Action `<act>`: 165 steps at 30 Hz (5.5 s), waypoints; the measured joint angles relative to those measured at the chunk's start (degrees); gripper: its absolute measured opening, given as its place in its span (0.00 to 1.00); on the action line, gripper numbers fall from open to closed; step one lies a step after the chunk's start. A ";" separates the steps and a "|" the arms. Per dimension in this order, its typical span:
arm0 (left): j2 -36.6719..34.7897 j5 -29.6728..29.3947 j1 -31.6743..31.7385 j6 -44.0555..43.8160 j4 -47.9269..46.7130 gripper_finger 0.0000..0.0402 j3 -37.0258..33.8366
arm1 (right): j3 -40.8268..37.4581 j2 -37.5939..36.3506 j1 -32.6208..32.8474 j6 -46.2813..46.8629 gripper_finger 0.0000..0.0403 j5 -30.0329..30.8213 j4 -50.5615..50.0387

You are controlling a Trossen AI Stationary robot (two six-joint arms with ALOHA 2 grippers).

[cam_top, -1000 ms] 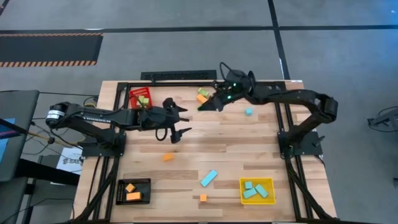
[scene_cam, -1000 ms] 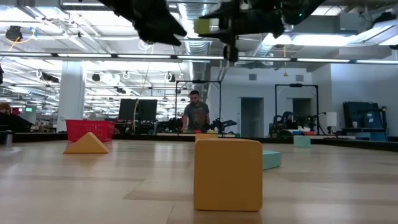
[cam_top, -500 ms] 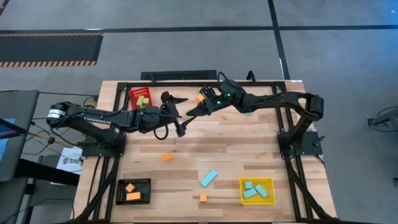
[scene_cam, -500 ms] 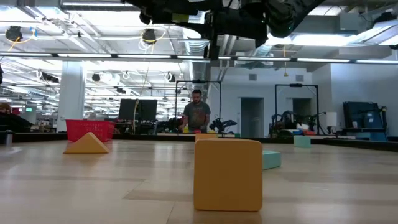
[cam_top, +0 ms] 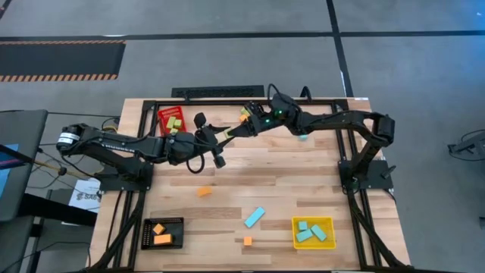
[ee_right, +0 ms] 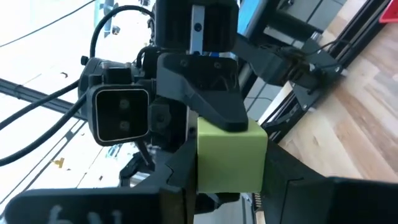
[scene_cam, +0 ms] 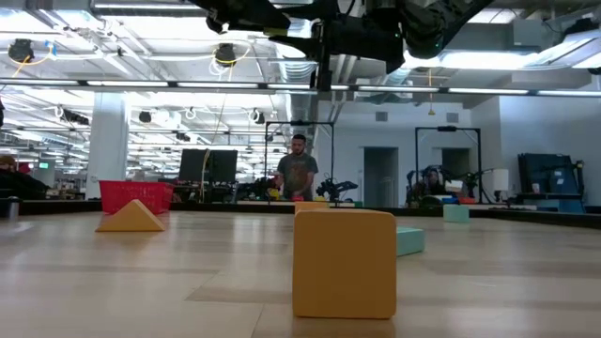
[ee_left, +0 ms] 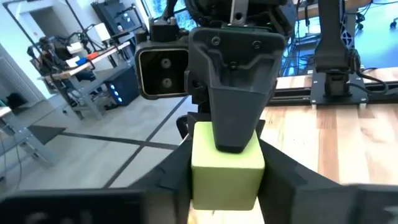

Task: Sort & place blocks by color
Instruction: Put the green block into the red bin, then put the yellow block into the black bin

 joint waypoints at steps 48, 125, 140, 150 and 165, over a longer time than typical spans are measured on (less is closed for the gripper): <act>0.14 14.77 34.18 -37.34 -55.34 0.25 0.04 | 0.02 -0.07 -2.12 -6.21 0.79 0.37 4.87; 62.56 40.56 35.90 29.61 -55.80 0.96 57.90 | 0.00 -29.22 31.31 -12.18 0.79 45.90 -83.84; 63.36 41.16 33.75 26.47 -60.21 0.63 57.96 | 0.00 -29.22 29.05 -12.44 0.79 45.92 -84.26; 57.71 52.36 36.68 17.92 -66.87 0.25 60.21 | 0.00 -29.22 28.84 -15.69 0.79 46.74 -84.22; 19.14 51.34 38.26 -1.17 -68.10 0.25 31.65 | 0.00 -29.20 23.75 -26.35 0.79 47.45 -80.21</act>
